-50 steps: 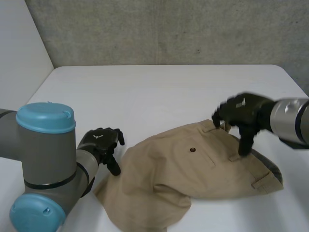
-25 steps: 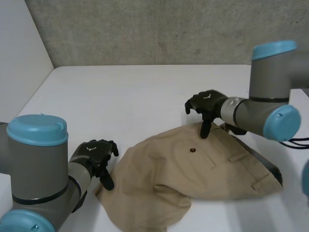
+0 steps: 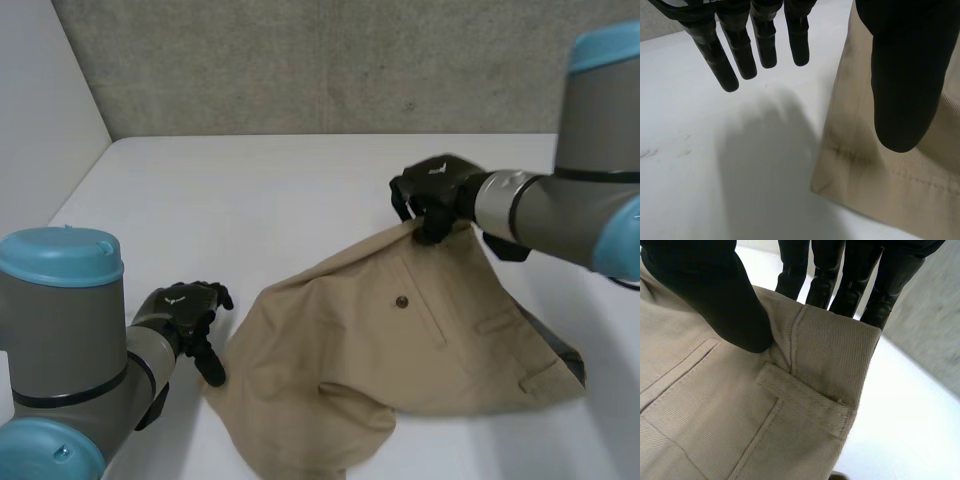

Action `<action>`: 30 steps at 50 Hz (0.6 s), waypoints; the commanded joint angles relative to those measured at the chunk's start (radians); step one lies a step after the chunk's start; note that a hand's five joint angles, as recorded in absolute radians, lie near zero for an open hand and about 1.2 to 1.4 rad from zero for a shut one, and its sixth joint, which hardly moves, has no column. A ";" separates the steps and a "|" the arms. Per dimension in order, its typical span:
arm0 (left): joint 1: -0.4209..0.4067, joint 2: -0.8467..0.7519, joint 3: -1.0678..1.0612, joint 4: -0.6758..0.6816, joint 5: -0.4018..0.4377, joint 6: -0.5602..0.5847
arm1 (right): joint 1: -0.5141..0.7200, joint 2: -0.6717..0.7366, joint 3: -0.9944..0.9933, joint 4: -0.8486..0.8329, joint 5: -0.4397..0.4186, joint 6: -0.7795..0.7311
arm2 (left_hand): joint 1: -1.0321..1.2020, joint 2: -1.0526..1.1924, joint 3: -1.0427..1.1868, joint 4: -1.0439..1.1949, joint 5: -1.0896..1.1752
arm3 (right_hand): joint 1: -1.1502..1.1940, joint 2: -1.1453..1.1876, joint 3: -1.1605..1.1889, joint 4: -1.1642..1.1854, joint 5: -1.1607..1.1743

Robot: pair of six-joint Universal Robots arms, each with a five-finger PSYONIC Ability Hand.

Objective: Fold the shorts.

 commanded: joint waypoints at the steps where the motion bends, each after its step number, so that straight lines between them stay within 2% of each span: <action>1: -0.001 -0.005 0.013 0.002 0.005 -0.001 | 0.000 -0.188 0.136 -0.018 -0.003 -0.072 | -0.026 -0.012 -0.016 -0.007 -0.001 | 0.418 0.218 0.220 0.209 0.250; 9: -0.005 -0.048 0.039 0.005 0.011 -0.001 | -0.002 -0.260 0.219 -0.017 -0.004 -0.104 | -0.026 -0.012 -0.016 -0.007 -0.001 | 0.418 0.218 0.220 0.209 0.250; 13: -0.010 -0.085 0.070 0.000 0.040 -0.001 | -0.006 -0.265 0.236 -0.018 0.002 -0.115 | 0.055 0.070 0.066 0.075 0.080 | 0.418 0.218 0.220 0.209 0.250; 17: -0.010 -0.119 0.109 -0.002 0.095 -0.001 | -0.009 -0.265 0.237 -0.018 0.014 -0.138 | 0.240 0.255 0.251 0.259 0.265 | 0.418 0.218 0.220 0.209 0.250; 21: -0.002 -0.159 0.163 -0.008 0.146 -0.001 | -0.011 -0.253 0.227 -0.026 0.022 -0.169 | 0.580 0.595 0.591 0.600 0.605 | 0.418 0.218 0.220 0.209 0.250; 22: -0.001 -0.177 0.194 -0.012 0.155 0.003 | -0.011 -0.250 0.222 -0.030 0.025 -0.175 | 0.753 0.768 0.763 0.772 0.778 | 0.418 0.218 0.220 0.209 0.250; 25: 0.001 -0.203 0.255 -0.023 0.154 0.005 | -0.011 -0.228 0.213 -0.078 0.063 -0.199 | 0.992 1.007 1.002 1.011 1.017 | 0.418 0.218 0.220 0.209 0.250; 30: 0.002 -0.223 0.457 -0.048 0.147 0.020 | -0.011 -0.194 0.181 -0.240 0.160 -0.246 | 1.027 1.042 1.038 1.046 1.052 | 0.418 0.218 0.220 0.209 0.250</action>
